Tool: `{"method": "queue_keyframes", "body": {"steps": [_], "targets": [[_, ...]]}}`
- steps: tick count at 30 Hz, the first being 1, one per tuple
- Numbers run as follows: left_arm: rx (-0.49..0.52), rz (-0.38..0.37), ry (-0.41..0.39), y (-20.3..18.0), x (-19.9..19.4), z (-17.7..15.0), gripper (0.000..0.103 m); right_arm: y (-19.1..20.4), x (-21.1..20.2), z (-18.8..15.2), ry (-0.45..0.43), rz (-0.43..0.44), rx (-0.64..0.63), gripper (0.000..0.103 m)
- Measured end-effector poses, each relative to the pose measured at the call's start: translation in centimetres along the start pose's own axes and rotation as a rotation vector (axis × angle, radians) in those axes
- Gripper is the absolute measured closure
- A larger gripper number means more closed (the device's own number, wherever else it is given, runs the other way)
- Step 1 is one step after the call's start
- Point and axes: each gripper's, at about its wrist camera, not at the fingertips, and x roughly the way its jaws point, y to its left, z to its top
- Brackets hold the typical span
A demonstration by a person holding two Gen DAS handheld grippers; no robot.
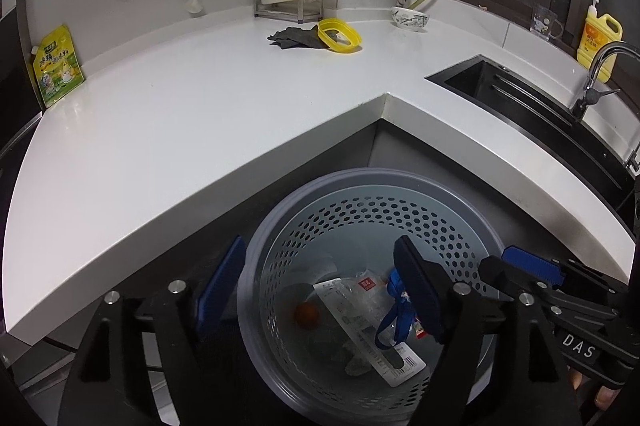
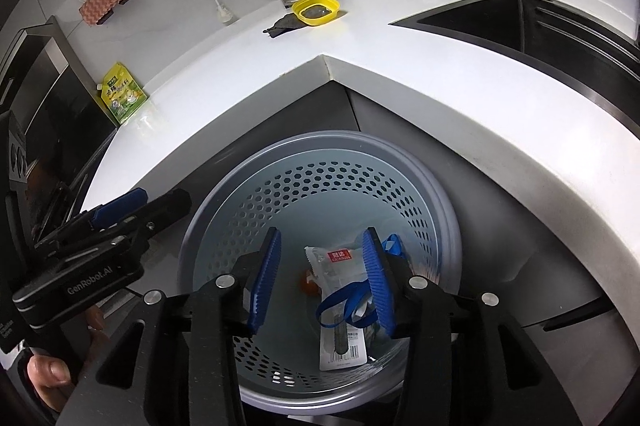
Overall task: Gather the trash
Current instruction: 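Open both tools to drop the orange and strap into the basket, then reach to the counter and grasp the yellow square lid with the right tool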
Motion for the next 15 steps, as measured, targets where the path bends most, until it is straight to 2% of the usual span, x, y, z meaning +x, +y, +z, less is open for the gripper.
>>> {"method": "queue_keyframes", "body": {"steps": [3,10,14,15], "targets": [[0.000,-0.001,-0.006,-0.1,0.0,0.5,0.024,-0.5,0.0,0.5,-0.004,-0.002,0.004,0.057],[0.022,0.024,-0.033,-0.3,-0.3,2.0,0.024,-1.4,-0.7,2.6,0.002,-0.027,0.000,0.056],[0.003,-0.002,-0.043,0.1,-0.9,3.3,0.024,-1.6,-2.0,4.4,-0.028,-0.057,-0.013,0.055],[0.001,-0.011,-0.048,0.2,-1.1,3.7,0.021,-1.5,-2.4,4.8,-0.045,-0.061,-0.016,0.051]]}}
